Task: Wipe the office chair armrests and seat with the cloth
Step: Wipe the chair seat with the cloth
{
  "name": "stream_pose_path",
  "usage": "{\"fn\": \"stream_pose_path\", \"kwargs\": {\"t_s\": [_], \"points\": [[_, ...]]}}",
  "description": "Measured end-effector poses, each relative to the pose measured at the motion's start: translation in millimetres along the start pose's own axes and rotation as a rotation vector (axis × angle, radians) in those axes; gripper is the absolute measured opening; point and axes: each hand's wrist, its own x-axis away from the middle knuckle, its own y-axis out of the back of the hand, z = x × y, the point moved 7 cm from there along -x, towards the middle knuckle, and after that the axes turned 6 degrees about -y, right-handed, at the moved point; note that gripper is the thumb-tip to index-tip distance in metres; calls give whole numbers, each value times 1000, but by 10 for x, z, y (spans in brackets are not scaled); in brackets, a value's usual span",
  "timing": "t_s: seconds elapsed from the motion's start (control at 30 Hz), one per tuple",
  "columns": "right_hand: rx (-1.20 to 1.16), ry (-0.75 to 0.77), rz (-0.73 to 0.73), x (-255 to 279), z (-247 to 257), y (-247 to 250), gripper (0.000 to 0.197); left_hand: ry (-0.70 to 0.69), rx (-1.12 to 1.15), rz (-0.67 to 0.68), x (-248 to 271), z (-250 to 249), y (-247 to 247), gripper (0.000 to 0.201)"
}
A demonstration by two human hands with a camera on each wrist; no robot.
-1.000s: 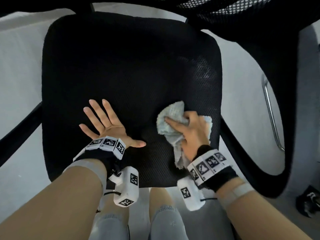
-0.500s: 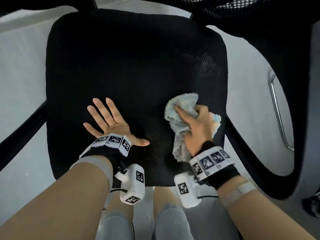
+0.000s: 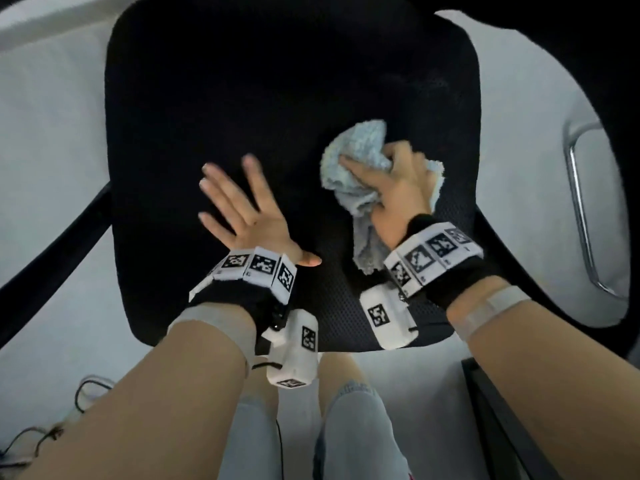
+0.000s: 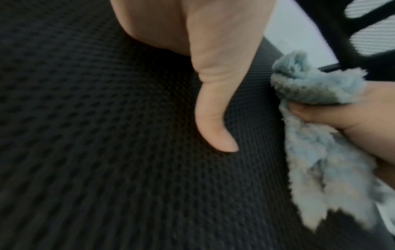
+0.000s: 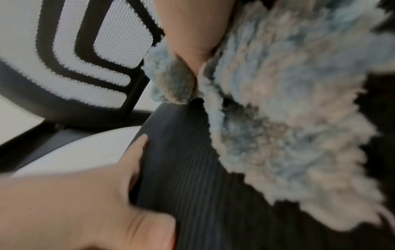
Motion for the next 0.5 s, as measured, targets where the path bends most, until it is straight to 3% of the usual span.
{"fn": "stream_pose_path", "kwargs": {"t_s": [0.1, 0.17, 0.2, 0.27, 0.33, 0.43, 0.5], "points": [[-116, -303, -143, -261, -521, 320, 44, -256, -47, 17, -91, -297, 66, 154], [-196, -486, -326, -425, -720, 578, 15, -256, -83, 44, -175, -370, 51, 154], [-176, -539, -348, -504, -723, 629, 14, -234, -106, 40, -206, -382, 32, 155], [-97, -568, -260, -671, -633, 554, 33, -202, -135, -1, -235, -383, -2, 157], [-66, -455, -186, -748, -344, 446, 45, -185, -146, -62, -222, -364, 11, 157], [7, -110, -116, -720, 86, 238, 47, -168, -147, -47, -230, -346, 29, 157], [-46, -84, -147, -716, 47, 304, 37, -176, -148, -28, -233, -354, 25, 158]]}}
